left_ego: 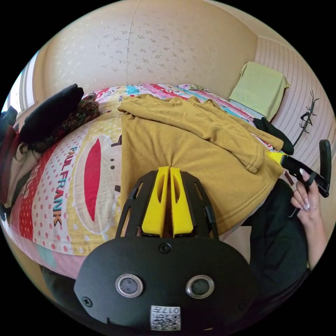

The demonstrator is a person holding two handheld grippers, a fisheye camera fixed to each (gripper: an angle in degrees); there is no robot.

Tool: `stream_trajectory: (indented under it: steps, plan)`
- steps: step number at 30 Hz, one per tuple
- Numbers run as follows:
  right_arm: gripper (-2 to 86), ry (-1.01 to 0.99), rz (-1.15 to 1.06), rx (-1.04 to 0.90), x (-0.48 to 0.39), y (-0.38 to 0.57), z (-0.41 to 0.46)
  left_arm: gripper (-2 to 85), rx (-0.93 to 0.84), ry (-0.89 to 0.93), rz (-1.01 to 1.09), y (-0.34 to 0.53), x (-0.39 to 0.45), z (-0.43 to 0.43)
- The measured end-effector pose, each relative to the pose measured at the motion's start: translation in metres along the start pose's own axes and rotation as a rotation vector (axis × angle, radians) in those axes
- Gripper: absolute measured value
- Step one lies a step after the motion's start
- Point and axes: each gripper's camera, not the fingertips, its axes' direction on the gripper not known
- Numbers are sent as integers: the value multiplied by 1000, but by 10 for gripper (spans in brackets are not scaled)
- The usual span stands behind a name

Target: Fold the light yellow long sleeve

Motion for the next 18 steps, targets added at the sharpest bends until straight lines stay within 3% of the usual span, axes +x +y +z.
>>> stream_trajectory:
  steps: [5, 11, 15, 18]
  plan:
    - [107, -201, 213, -55, 41, -20, 35, -2, 1, 15, -10, -11, -10, -10]
    - [68, -121, 347, -68, 33, -23, 54, -3, 4, 16, -11, -24, -15, -21]
    - [42, -269, 264, -38, 5, -78, 37, -3, 6, 26, -15, -31, -18, -28]
    - [36, -268, 118, 22, -33, -149, 5, -3, 4, 52, -26, -38, -23, -33]
